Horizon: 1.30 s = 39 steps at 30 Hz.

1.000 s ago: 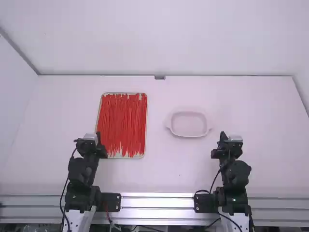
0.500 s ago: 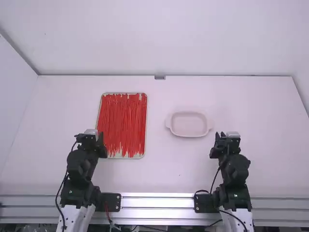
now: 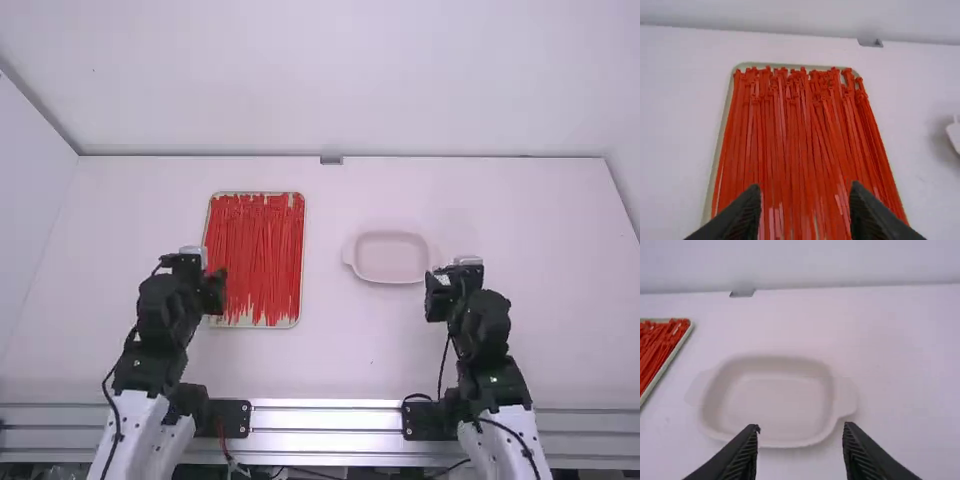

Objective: Fasten the cable tie

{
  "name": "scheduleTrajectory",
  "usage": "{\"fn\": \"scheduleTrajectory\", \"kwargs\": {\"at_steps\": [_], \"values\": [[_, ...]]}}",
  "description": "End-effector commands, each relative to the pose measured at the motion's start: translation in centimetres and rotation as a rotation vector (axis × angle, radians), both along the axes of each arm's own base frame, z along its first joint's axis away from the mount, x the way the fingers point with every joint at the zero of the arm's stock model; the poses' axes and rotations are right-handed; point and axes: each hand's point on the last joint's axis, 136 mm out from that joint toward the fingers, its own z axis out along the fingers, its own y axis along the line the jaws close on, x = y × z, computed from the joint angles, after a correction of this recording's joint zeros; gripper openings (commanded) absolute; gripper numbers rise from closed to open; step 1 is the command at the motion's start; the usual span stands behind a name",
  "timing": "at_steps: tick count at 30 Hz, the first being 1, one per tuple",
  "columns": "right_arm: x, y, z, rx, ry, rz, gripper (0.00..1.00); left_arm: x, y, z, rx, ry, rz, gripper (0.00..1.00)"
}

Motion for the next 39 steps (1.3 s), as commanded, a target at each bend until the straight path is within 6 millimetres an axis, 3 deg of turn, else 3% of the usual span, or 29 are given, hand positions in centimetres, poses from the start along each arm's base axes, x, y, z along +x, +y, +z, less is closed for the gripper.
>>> {"fn": "scheduleTrajectory", "kwargs": {"at_steps": [1,22,39], "values": [[0.5,0.8,1.6,0.021,0.002,0.020,0.52,0.6,-0.7,1.1,-0.036,0.018,-0.018,0.52],[2.6,5.0,0.4,0.045,0.274,0.125,0.89,4.3,-2.6,0.5,-0.144,0.330,-0.039,0.88],[3.5,5.9,-0.2,0.049,0.353,0.136,1.00,5.7,-3.2,0.0,-0.176,0.414,-0.039,0.99]]}}
